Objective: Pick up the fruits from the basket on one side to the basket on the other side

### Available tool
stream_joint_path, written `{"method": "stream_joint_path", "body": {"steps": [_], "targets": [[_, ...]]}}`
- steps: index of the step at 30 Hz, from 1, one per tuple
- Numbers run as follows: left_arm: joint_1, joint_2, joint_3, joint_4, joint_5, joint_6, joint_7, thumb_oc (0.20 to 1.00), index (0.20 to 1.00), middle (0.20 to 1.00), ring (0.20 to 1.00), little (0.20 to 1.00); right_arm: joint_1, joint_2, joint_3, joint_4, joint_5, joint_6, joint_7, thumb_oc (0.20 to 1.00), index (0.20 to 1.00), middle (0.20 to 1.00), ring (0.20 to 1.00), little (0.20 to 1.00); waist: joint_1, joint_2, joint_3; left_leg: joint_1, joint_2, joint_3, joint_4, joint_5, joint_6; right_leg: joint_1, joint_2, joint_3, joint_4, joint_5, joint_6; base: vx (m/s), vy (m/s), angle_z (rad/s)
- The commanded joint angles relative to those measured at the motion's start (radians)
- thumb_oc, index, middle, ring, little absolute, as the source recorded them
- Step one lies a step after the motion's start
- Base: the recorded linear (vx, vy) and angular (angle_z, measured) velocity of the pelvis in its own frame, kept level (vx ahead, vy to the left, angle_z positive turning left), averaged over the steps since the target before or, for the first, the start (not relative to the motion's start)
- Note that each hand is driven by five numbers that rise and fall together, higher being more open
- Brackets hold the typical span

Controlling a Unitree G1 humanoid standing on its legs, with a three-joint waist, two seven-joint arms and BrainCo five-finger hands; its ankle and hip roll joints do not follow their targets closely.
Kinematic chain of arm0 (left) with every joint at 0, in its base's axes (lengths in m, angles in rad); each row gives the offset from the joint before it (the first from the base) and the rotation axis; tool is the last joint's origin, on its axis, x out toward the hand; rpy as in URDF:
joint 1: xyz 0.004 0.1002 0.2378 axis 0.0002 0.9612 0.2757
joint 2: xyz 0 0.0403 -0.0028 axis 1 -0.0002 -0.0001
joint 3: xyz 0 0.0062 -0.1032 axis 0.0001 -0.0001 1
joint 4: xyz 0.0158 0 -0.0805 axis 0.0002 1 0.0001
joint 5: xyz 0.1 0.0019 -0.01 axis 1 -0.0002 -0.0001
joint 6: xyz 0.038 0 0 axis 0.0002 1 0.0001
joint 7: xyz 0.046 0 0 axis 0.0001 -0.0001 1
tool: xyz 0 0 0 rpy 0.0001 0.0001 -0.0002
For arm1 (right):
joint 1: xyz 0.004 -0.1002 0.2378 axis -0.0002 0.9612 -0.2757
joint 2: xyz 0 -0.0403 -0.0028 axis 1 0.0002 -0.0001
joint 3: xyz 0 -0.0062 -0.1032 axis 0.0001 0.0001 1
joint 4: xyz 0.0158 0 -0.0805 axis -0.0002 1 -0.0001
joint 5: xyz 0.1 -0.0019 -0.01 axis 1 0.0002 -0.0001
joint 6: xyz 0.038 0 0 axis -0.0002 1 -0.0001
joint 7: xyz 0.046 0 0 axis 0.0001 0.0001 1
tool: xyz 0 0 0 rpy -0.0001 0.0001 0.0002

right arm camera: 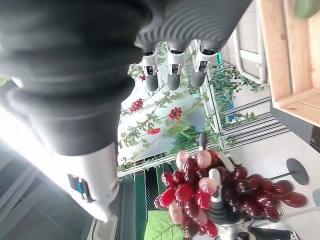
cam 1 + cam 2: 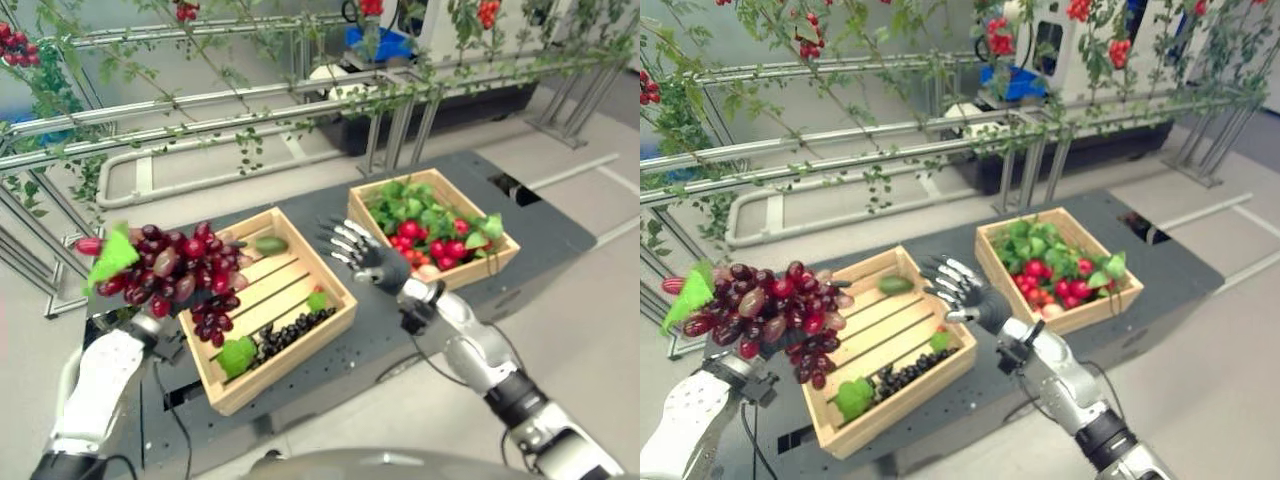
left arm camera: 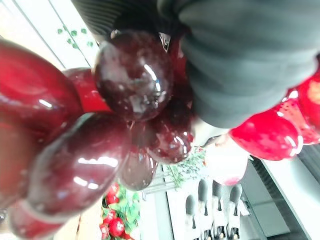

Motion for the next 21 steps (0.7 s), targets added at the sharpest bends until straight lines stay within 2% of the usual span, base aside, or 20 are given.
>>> {"method": "stream_joint_path", "body": {"steps": [1,6,10,18,21], "targets": [[-0.029,0.102,0.036,-0.076,-0.101,-0.039,-0.022,0.200,0.200,0.200,0.200,0.200,-0.023,0.000,-0.024,-0.054,-0.039,-0.034,0.032,1.000,1.000,1.000,1.000,1.000,0.009,-0.023,-0.037,-0.070,-0.042,0.000,0.072,-0.058,0.040,-0.011,-0.072,-0.040,0.064,-0.062,0.062,0.00,0.000,0.00],[-0.001,0.139,0.043,-0.090,-0.083,-0.022,-0.048,0.200,0.200,0.200,0.200,0.200,-0.022,-0.035,-0.036,-0.051,-0.078,-0.032,0.039,1.000,1.000,1.000,1.000,1.000,0.014,-0.019,-0.031,-0.073,-0.045,-0.007,0.068,-0.057,0.040,-0.011,-0.072,-0.047,0.063,-0.062,0.064,0.00,0.000,0.05],[0.048,0.180,0.087,-0.100,-0.037,-0.008,-0.077,0.200,0.200,0.200,0.200,0.200,-0.007,-0.052,-0.042,-0.048,-0.107,-0.028,0.059,1.000,1.000,1.000,1.000,1.000,0.020,-0.020,-0.031,-0.072,-0.046,-0.010,0.065,-0.059,0.041,-0.010,-0.071,-0.047,0.062,-0.062,0.066,0.00,0.000,0.00],[0.078,0.199,0.105,-0.051,0.024,0.007,-0.091,0.200,0.200,0.200,0.200,0.200,0.008,-0.061,-0.046,-0.054,-0.125,-0.018,0.069,1.000,1.000,1.000,1.000,1.000,0.026,-0.016,-0.021,-0.077,-0.047,-0.010,0.068,-0.059,0.041,-0.016,-0.071,-0.045,0.063,-0.062,0.068,0.00,0.000,0.00],[0.111,0.230,0.114,-0.012,0.104,0.036,-0.126,0.200,0.200,0.200,0.200,0.200,0.004,-0.069,-0.037,-0.052,-0.148,-0.010,0.080,1.000,1.000,1.000,1.000,1.000,0.031,-0.011,-0.017,-0.078,-0.049,-0.011,0.068,-0.059,0.041,-0.016,-0.072,-0.045,0.065,-0.062,0.068,0.00,0.000,0.00]]}}
